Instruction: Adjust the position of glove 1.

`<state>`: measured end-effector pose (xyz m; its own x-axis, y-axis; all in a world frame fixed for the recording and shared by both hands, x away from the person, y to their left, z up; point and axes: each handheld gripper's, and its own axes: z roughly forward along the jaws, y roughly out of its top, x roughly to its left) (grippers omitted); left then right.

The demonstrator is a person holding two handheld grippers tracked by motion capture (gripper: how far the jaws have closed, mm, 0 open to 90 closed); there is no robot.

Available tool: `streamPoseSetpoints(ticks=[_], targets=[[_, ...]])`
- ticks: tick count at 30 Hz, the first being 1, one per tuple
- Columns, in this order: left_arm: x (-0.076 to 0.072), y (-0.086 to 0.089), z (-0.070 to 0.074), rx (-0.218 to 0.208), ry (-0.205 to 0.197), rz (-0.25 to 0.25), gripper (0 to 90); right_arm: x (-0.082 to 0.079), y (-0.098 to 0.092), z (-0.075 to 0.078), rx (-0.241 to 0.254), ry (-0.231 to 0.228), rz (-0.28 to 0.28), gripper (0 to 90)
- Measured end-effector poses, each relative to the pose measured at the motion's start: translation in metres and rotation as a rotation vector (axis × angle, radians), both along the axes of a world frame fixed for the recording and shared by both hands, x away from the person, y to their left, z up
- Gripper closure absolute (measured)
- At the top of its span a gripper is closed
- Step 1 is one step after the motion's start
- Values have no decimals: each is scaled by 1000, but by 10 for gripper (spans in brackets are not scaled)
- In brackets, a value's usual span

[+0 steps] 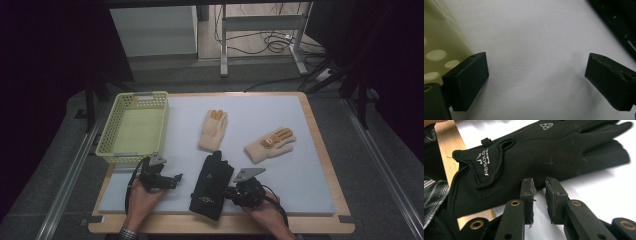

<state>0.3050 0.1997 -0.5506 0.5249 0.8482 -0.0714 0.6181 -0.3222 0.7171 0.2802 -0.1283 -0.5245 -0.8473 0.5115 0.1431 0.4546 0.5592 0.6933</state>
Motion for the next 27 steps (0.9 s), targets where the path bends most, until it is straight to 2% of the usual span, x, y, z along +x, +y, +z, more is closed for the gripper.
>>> streamPoseSetpoints(ticks=[2,7,10,12,14,20,22,27], targets=[[-2,3,0,26,-7,4,53,1,5,-1,14,5,2,749],[-4,12,4,37,-17,18,53,5,18,-5,32,4,8,747],[-6,18,5,76,-16,24,52,8,25,-6,37,-3,14,745],[-6,23,5,85,-13,40,49,11,31,-7,39,-11,15,745],[-7,28,5,79,-12,48,48,14,37,-8,40,-21,15,745],[-7,36,4,107,-13,59,41,25,56,-11,44,-37,1,745],[-7,36,2,114,-2,58,39,29,61,-12,49,-39,-3,746],[-7,40,0,91,8,48,37,33,76,-13,45,-65,-1,738]])
